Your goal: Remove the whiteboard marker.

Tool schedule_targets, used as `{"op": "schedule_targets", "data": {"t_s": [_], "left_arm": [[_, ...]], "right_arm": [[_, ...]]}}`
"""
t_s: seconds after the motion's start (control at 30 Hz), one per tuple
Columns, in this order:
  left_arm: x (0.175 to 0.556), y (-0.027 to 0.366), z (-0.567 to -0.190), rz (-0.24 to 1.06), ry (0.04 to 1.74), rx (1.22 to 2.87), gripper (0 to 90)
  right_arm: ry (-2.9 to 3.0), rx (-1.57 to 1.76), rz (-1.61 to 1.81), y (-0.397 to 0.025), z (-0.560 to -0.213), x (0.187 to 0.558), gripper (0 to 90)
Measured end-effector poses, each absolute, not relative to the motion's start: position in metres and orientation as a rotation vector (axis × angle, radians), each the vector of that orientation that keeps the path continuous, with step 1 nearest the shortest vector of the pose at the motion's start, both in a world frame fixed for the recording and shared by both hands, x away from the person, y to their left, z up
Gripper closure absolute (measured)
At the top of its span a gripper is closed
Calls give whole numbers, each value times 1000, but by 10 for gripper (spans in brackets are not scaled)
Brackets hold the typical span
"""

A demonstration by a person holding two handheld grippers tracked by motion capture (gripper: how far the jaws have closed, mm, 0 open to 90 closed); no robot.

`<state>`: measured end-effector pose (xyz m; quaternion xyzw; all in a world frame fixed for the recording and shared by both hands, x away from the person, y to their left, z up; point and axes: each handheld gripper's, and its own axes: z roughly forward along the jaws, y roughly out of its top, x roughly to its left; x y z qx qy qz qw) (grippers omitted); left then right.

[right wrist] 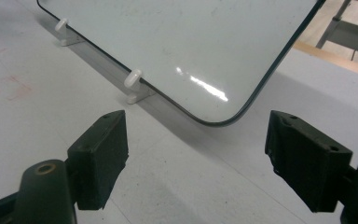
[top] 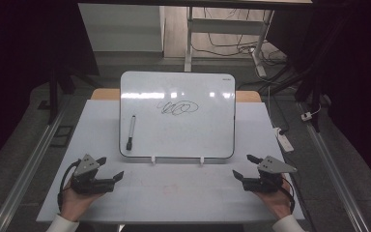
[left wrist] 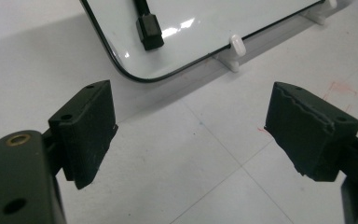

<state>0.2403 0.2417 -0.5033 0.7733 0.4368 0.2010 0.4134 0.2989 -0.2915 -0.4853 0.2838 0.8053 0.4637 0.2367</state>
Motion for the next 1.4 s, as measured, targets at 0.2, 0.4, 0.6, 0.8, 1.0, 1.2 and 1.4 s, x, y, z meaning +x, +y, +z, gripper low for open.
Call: {"op": "schedule_targets", "data": {"t_s": [0.2, 0.4, 0.6, 0.8, 1.0, 1.2, 1.4], "left_arm": [[243, 242, -508, 491, 1100, 1962, 178], [244, 239, -508, 488, 1079, 1976, 184], [242, 240, -508, 492, 1083, 1971, 191], [243, 242, -507, 509, 1103, 1968, 212], [249, 238, -492, 567, 1109, 1958, 237], [276, 224, -472, 634, 1110, 1993, 257], [307, 213, -460, 684, 1123, 1993, 271]], "right_arm": [[2203, 801, 1288, -294, -489, 303, 227], [2204, 789, 1281, -291, -487, 302, 243], [2188, 803, 1306, -293, -486, 300, 258], [2186, 810, 1300, -294, -487, 301, 263], [2211, 818, 1278, -290, -491, 300, 268], [2221, 805, 1265, -285, -491, 299, 271], [2232, 820, 1248, -285, -495, 300, 272]]}}
